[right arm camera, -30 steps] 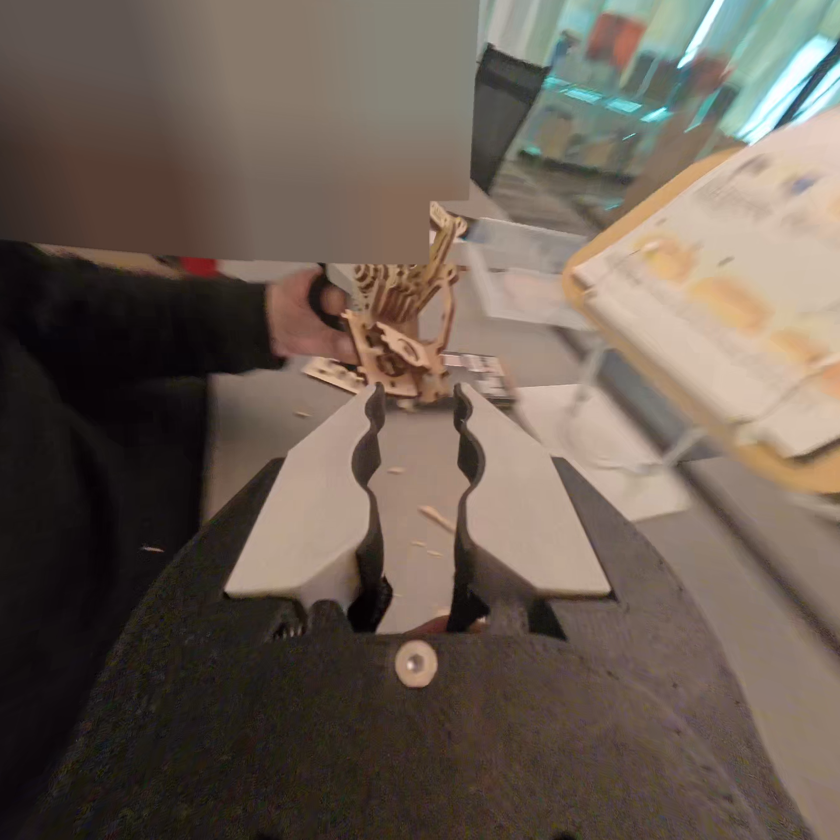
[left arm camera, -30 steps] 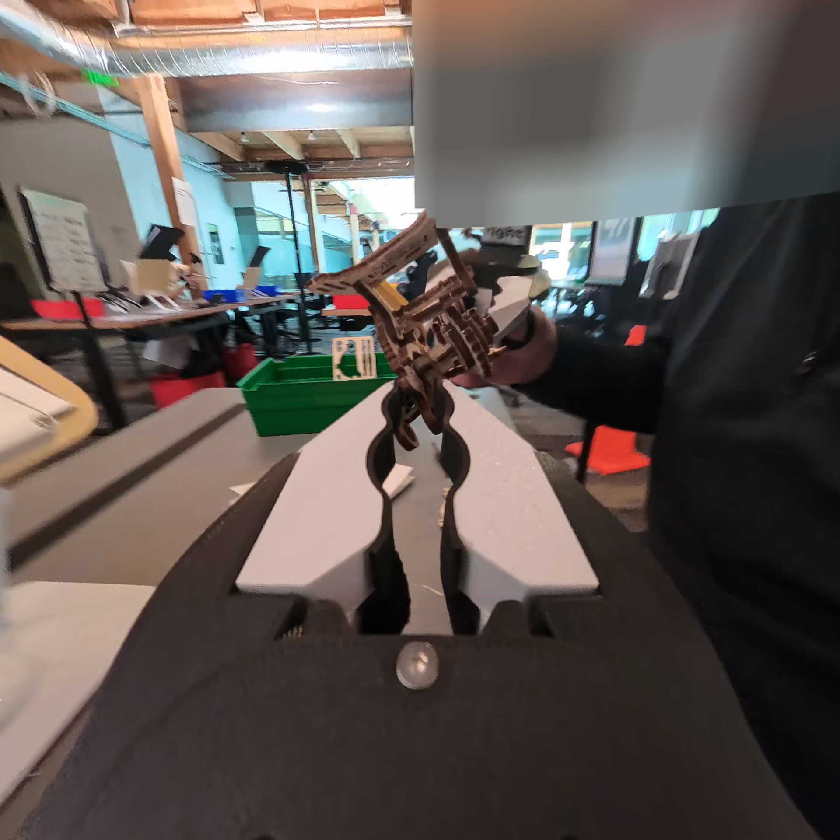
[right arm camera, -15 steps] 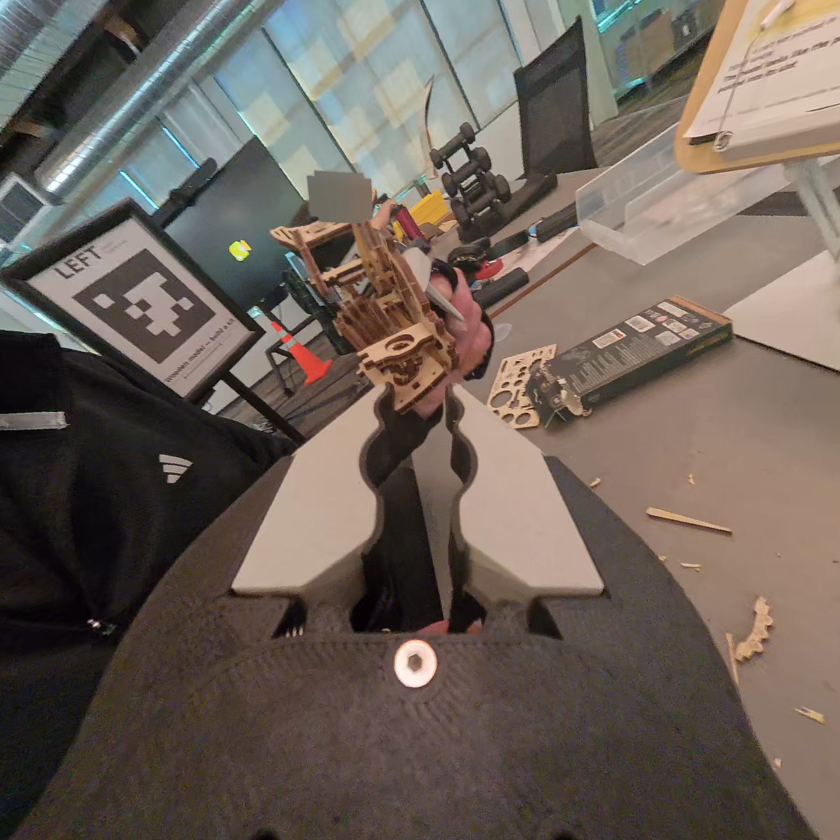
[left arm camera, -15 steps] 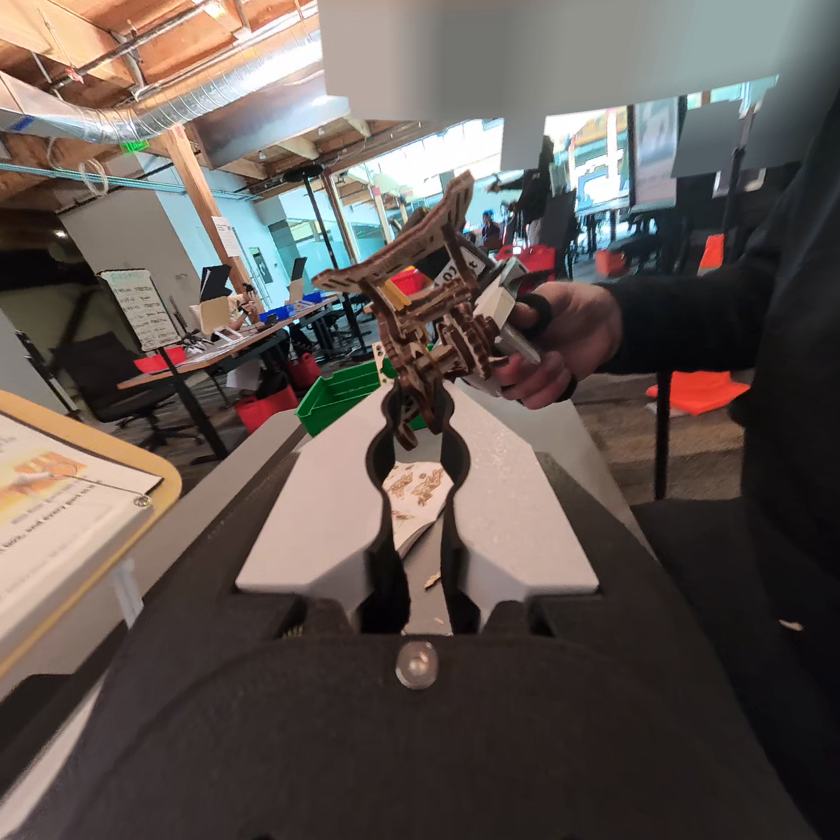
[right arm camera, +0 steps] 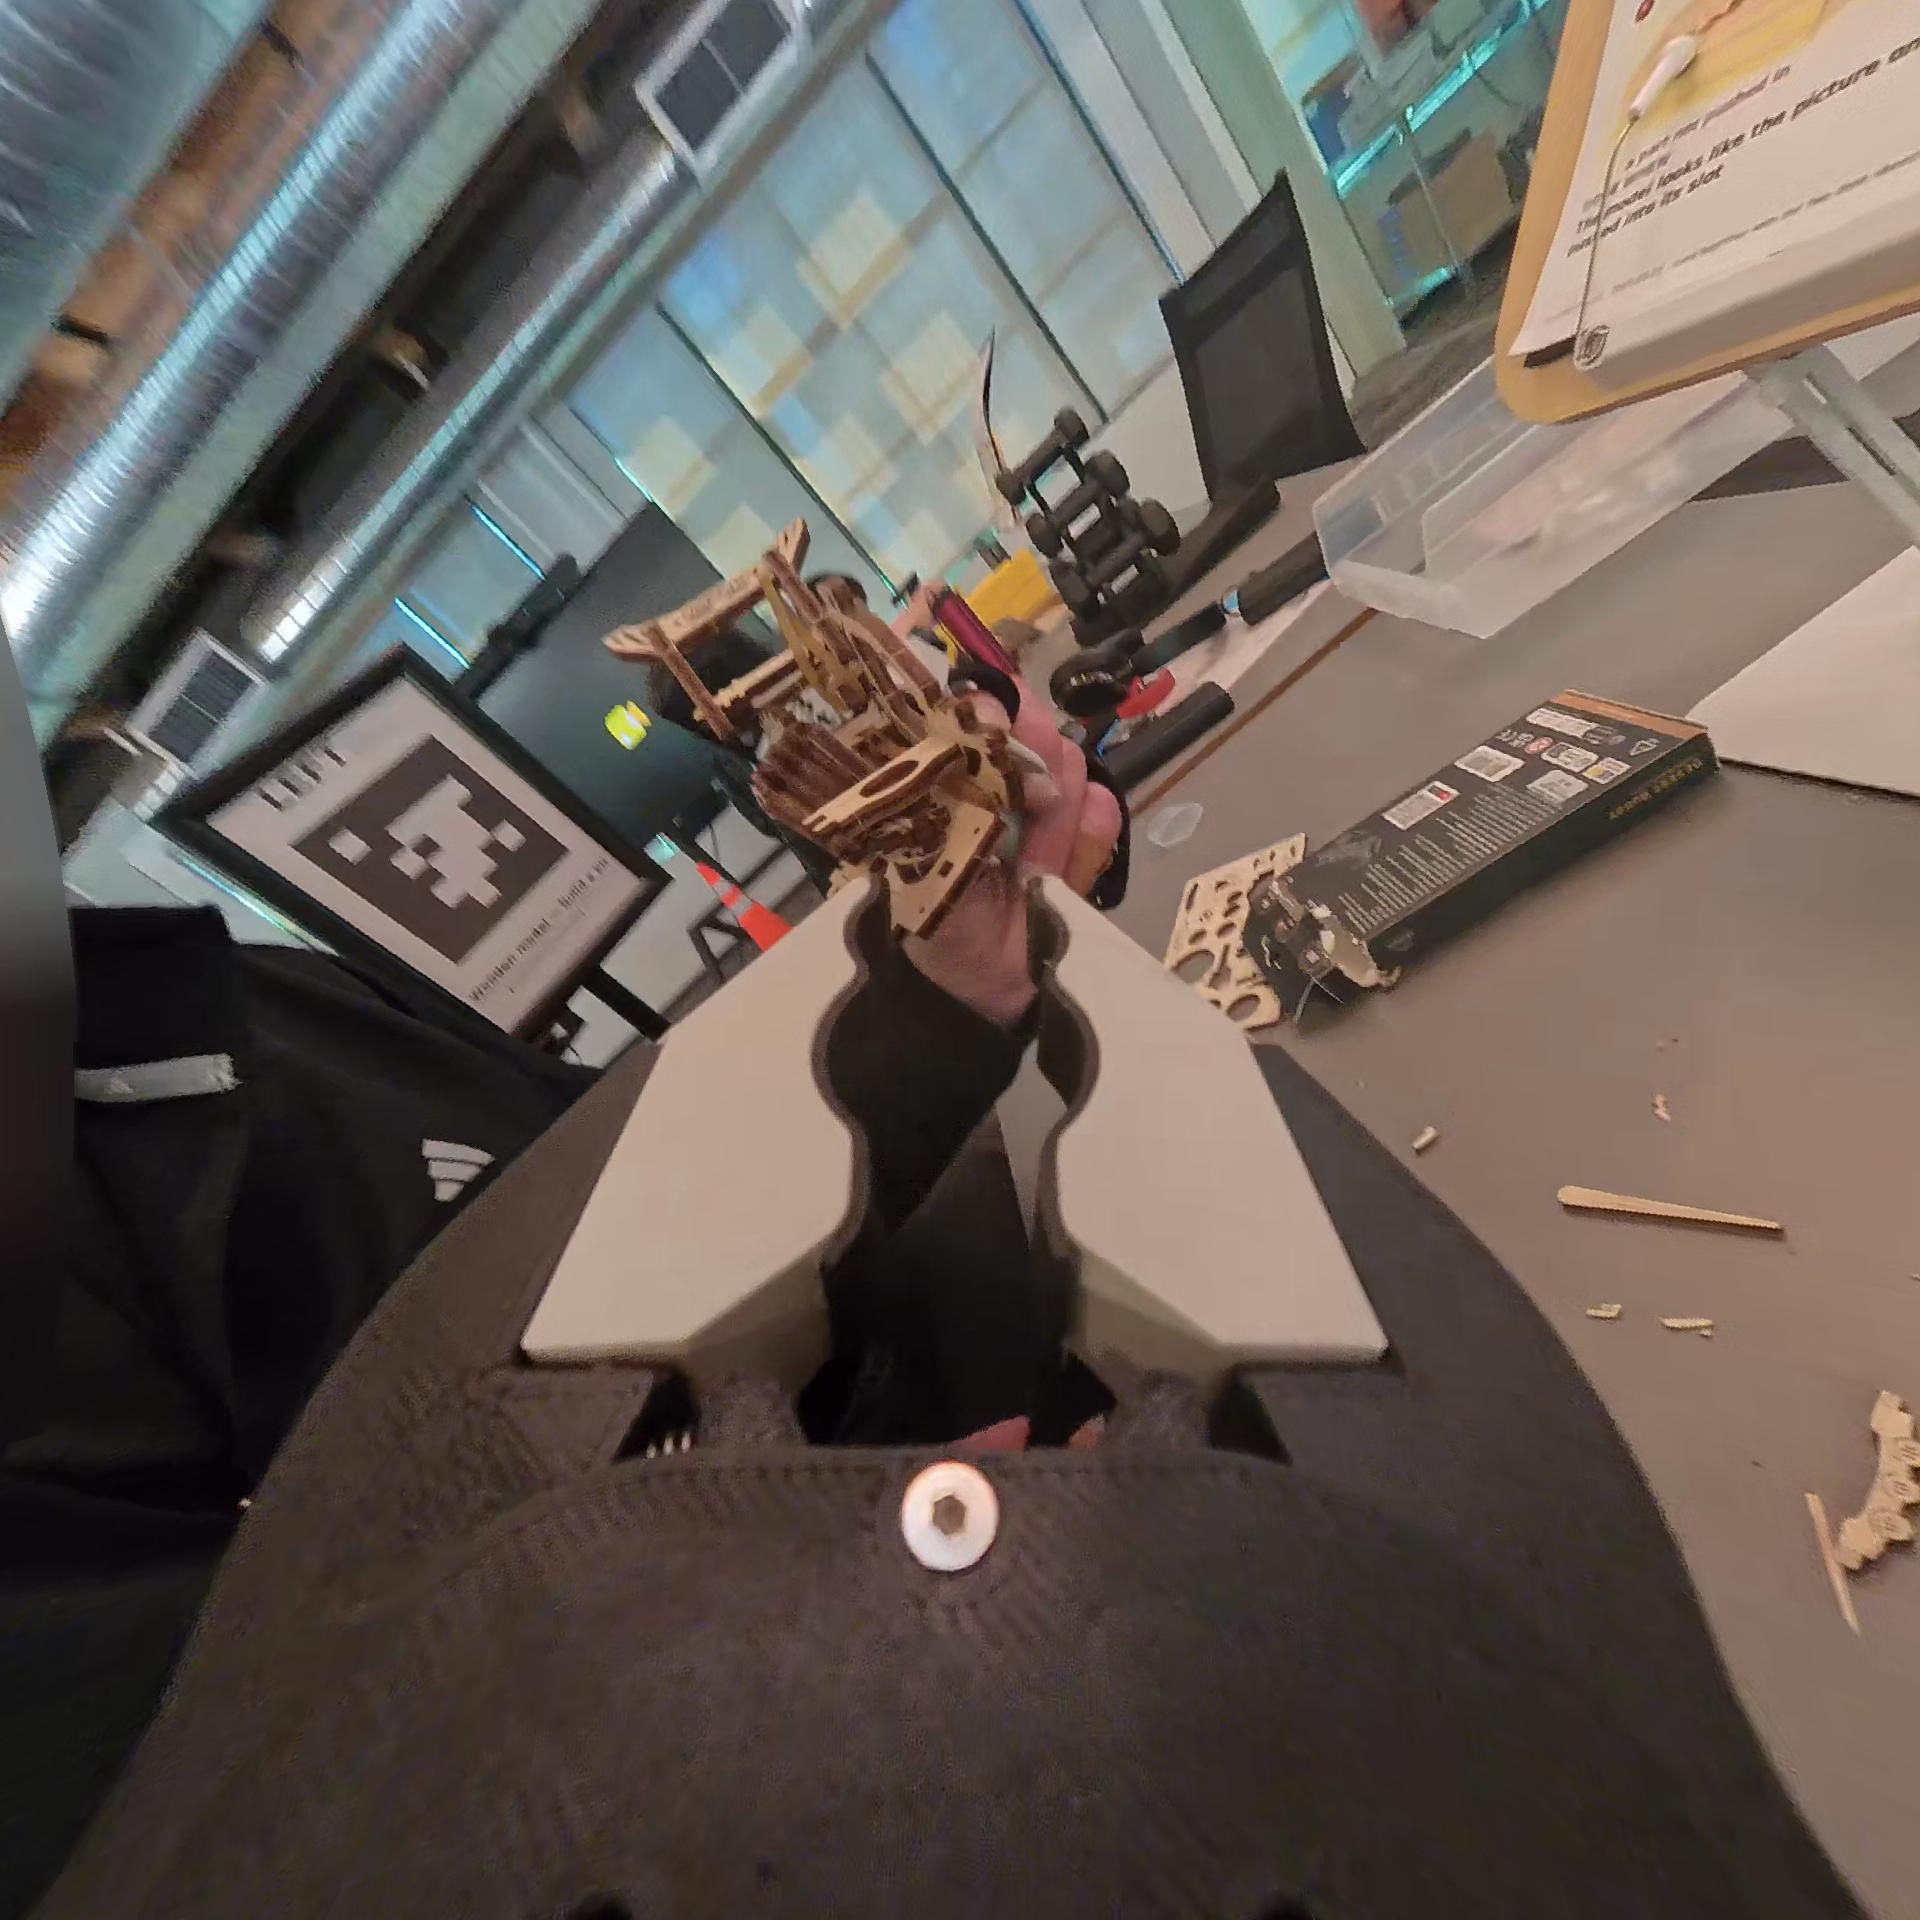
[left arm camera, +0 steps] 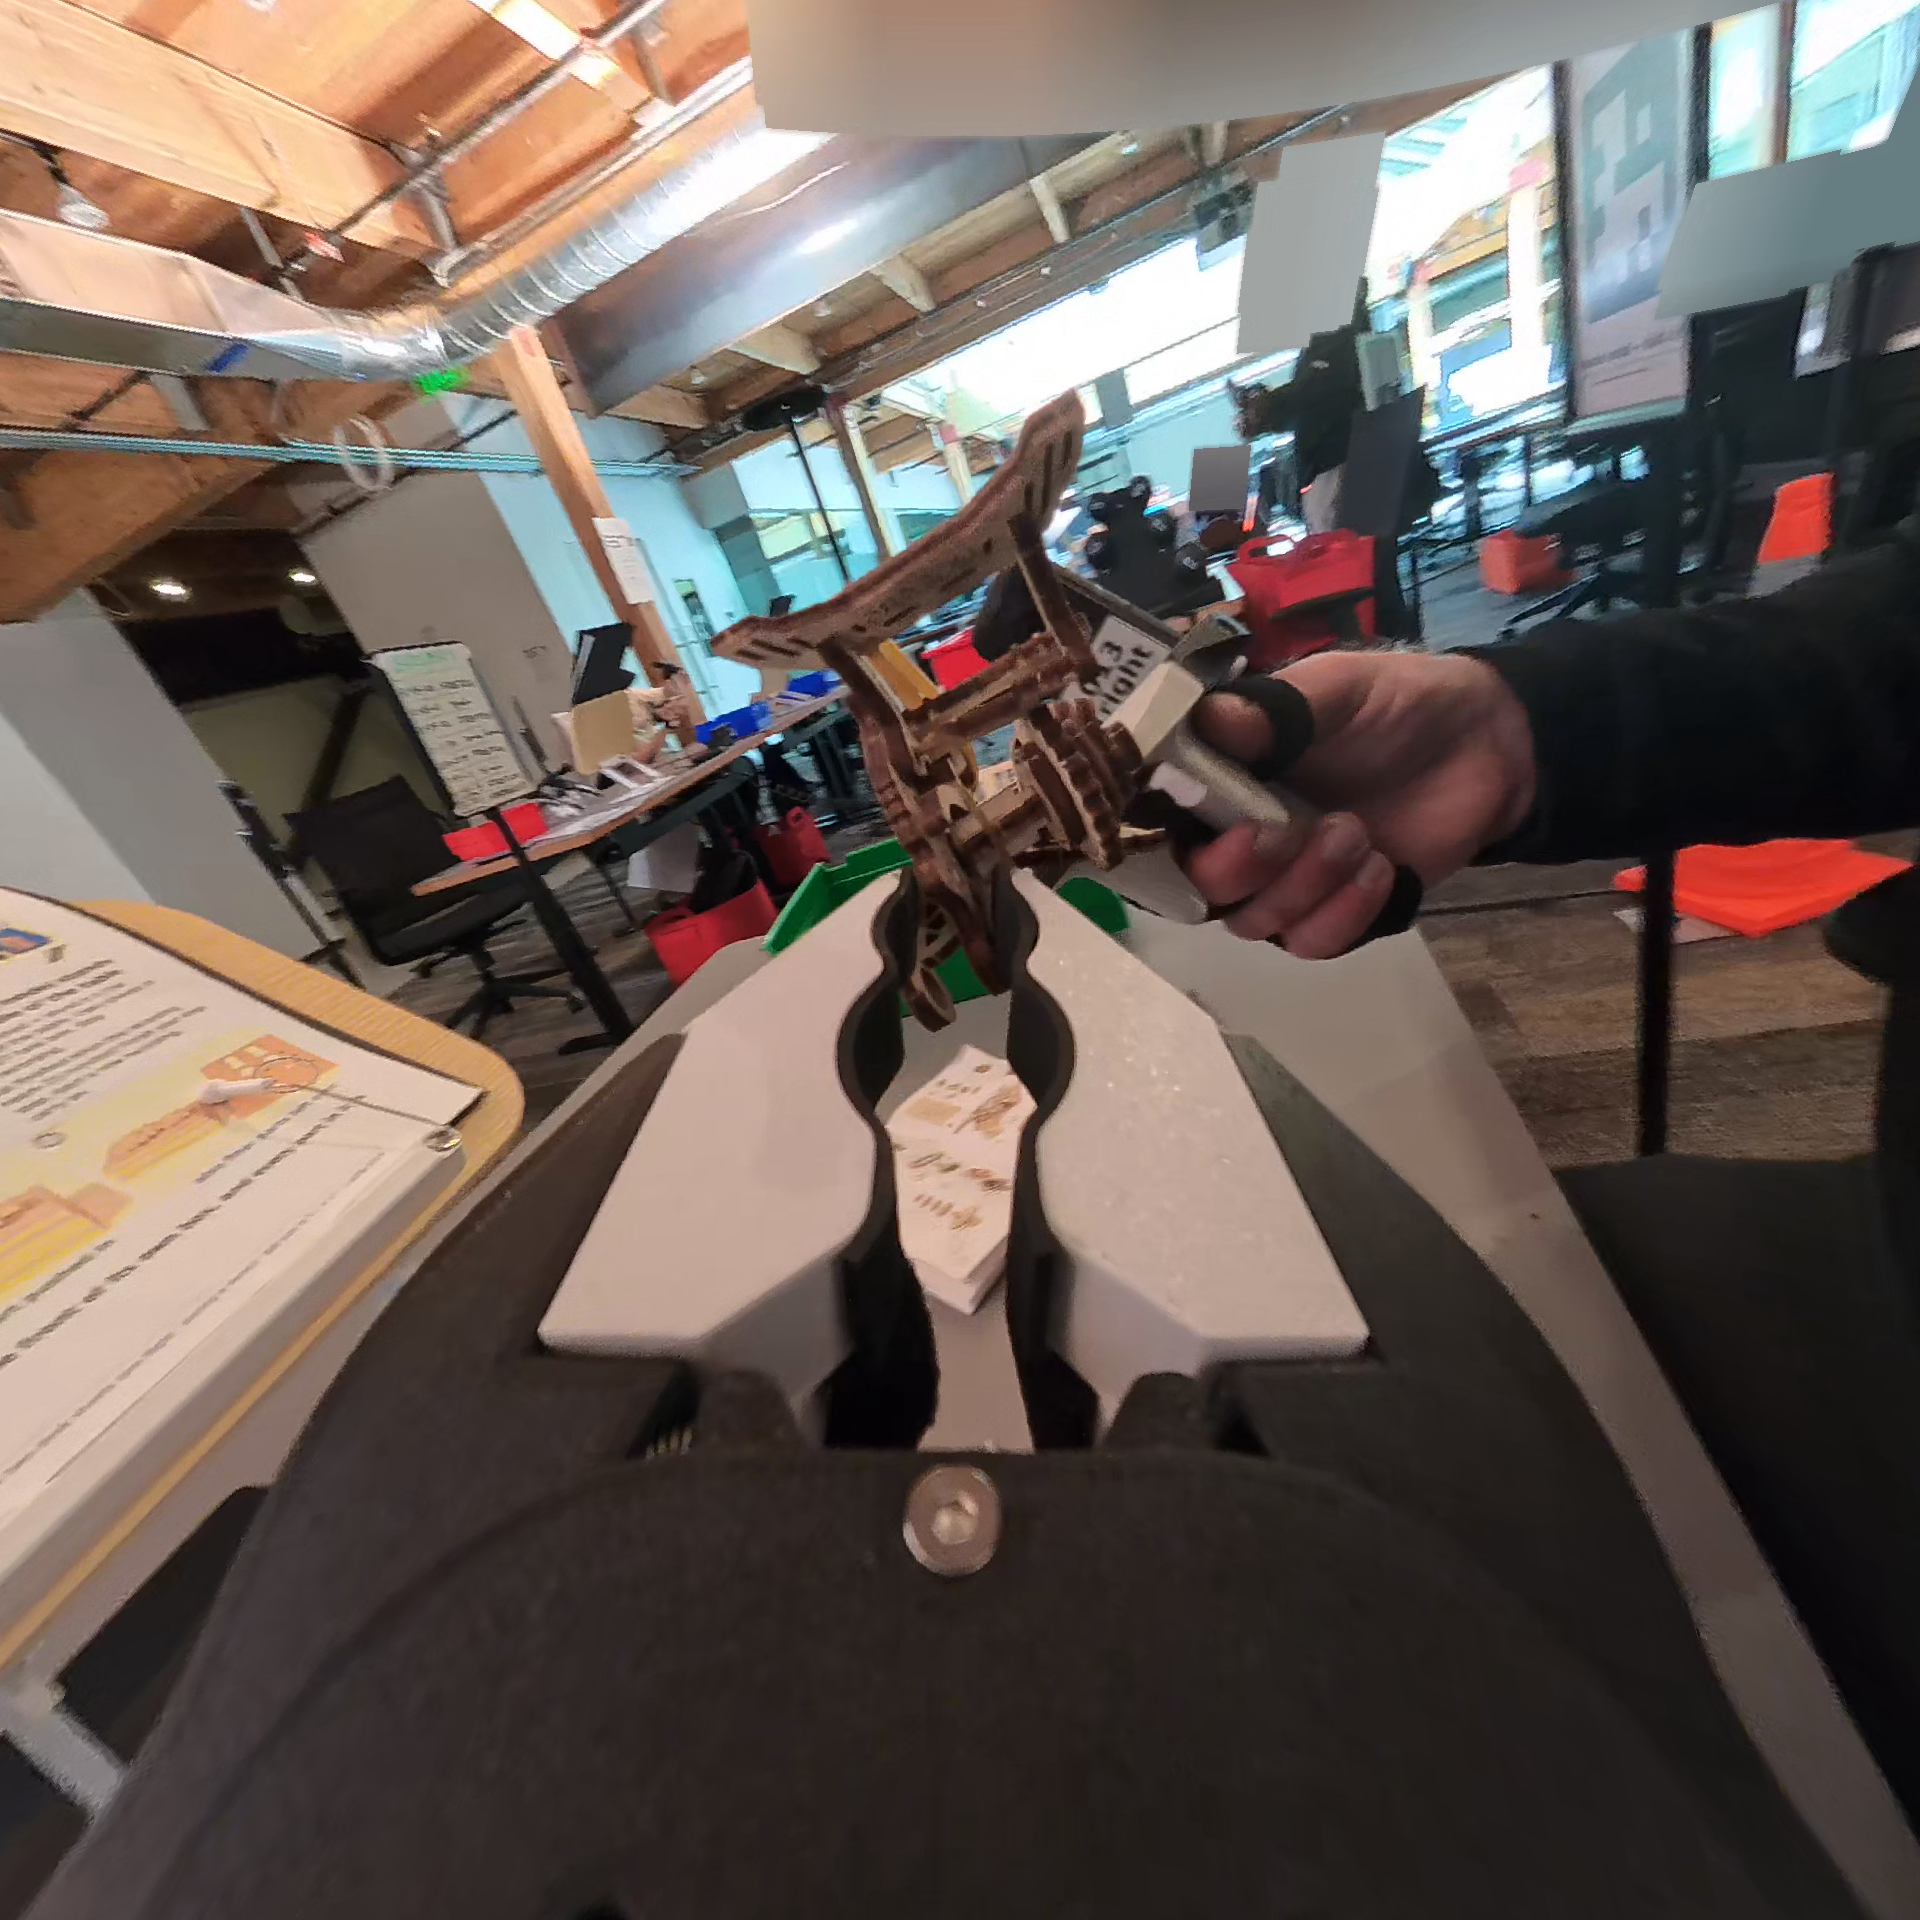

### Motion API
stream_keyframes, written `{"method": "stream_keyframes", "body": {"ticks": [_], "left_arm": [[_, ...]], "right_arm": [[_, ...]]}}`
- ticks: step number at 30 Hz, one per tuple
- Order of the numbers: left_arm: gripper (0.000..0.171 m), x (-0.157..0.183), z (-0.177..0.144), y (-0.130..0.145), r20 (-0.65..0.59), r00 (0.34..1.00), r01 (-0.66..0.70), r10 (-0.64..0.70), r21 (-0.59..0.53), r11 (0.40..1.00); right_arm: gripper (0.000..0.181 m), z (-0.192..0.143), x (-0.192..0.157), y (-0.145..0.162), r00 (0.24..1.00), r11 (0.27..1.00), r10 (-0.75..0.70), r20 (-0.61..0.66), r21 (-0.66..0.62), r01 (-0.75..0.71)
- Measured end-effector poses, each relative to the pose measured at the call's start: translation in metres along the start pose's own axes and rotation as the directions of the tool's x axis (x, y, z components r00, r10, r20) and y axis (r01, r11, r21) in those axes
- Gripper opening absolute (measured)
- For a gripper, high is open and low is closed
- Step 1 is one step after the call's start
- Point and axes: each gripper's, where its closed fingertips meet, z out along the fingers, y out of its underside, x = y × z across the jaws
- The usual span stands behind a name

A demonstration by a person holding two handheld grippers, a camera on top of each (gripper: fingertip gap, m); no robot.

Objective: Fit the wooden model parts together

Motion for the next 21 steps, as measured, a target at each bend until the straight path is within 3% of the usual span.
{"method": "stream_keyframes", "body": {"ticks": [7, 11, 13, 21], "left_arm": [[0.012, 0.007, 0.011, 0.007, 0.020, 0.989, -0.146, 0.148, -0.075, 0.986], [0.011, 0.014, 0.017, 0.011, 0.009, 0.969, -0.242, 0.245, -0.124, 0.962], [0.011, 0.014, 0.018, 0.010, 0.012, 0.959, -0.279, 0.284, -0.137, 0.950], [0.012, 0.012, 0.021, 0.011, 0.006, 0.944, -0.327, 0.331, -0.133, 0.936]], "right_arm": [[0.056, -0.002, -0.001, 0.003, 0.974, 0.979, 0.195, 0.115, 0.045, -0.201], [0.049, -0.001, -0.002, 0.004, 0.955, 0.963, 0.250, 0.157, 0.057, -0.262], [0.030, -0.003, 0.001, 0.004, 0.949, 0.956, 0.266, 0.171, 0.077, -0.282], [0.023, -0.006, 0.003, -0.001, 0.950, 0.957, 0.235, 0.203, 0.123, -0.263]]}}
